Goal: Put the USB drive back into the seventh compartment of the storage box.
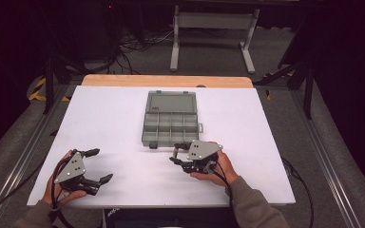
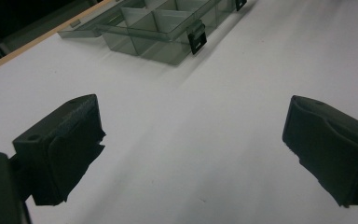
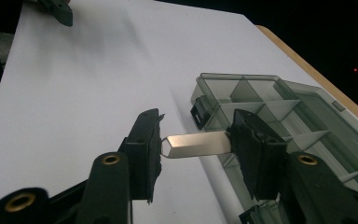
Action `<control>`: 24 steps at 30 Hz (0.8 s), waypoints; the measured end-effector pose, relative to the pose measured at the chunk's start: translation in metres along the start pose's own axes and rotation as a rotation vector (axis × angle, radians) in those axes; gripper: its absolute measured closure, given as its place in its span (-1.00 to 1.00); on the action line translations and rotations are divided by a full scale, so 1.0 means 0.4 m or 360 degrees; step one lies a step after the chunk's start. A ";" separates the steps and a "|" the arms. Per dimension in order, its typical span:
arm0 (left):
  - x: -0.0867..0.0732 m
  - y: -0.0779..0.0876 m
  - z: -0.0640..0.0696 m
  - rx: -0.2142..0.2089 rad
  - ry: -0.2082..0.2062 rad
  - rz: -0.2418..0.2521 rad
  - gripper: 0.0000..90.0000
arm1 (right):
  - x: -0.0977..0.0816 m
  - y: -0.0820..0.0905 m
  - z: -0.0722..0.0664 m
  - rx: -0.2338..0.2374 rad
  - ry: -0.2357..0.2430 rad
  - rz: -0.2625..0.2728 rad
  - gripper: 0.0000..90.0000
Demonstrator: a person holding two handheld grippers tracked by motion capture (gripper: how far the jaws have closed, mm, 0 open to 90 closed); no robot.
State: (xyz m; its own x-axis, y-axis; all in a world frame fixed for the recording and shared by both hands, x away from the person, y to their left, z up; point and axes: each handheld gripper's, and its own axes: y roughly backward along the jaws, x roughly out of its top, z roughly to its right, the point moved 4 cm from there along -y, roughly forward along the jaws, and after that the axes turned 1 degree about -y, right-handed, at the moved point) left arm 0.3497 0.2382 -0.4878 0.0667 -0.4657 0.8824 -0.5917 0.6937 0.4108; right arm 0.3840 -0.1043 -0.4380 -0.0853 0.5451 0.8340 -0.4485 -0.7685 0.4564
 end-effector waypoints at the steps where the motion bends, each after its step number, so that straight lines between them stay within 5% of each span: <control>1: 0.000 0.000 0.000 0.0003 -0.0002 0.0000 -0.87 | 0.001 0.002 0.002 -0.0007 -0.0004 0.0004 0.19; 24: -0.002 -0.001 -0.002 -0.0006 0.0003 -0.0006 -0.88 | -0.004 0.035 0.057 -0.0177 -0.0040 0.0067 0.19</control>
State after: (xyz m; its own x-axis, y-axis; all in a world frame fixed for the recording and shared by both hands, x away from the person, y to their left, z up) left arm 0.3503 0.2387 -0.4885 0.0701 -0.4671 0.8814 -0.5886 0.6940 0.4146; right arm 0.3982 -0.1235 -0.4258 -0.0847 0.5034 0.8599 -0.5409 -0.7480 0.3847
